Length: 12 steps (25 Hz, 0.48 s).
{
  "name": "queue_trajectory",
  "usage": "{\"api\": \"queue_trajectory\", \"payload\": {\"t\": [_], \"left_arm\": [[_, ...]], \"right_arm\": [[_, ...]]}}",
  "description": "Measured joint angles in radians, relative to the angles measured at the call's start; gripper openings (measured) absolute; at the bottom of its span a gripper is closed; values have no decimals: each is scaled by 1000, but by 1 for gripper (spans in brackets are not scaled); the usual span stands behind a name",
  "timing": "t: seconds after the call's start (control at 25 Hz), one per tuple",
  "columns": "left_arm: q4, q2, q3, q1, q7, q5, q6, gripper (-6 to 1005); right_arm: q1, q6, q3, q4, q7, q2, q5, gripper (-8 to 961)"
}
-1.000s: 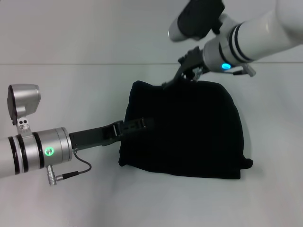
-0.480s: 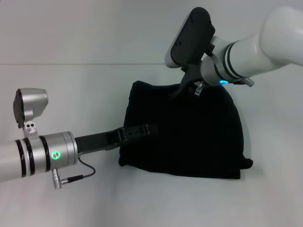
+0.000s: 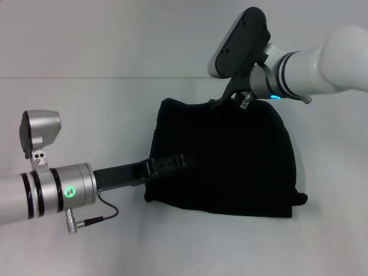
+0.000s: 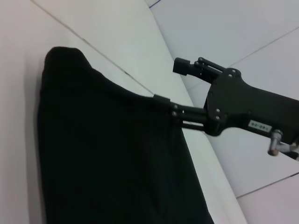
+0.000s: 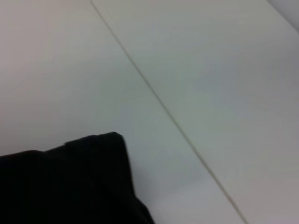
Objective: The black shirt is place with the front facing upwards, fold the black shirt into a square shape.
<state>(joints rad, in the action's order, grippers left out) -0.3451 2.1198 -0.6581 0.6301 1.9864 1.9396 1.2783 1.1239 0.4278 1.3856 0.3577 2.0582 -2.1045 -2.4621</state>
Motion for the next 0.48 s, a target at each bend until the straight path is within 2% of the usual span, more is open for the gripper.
{"api": "queue_trajectory", "payload": {"t": [0.28,0.48], "left_arm": [[-4,-2,1,-7,0,-7,35,928],[-8,-5,11,-11,-7,-8,69,927]], "right_arm": [[-20,-86,-36,-15,21,5,3,945],[-42,-132,-121,-6,25,7,3,945]]}}
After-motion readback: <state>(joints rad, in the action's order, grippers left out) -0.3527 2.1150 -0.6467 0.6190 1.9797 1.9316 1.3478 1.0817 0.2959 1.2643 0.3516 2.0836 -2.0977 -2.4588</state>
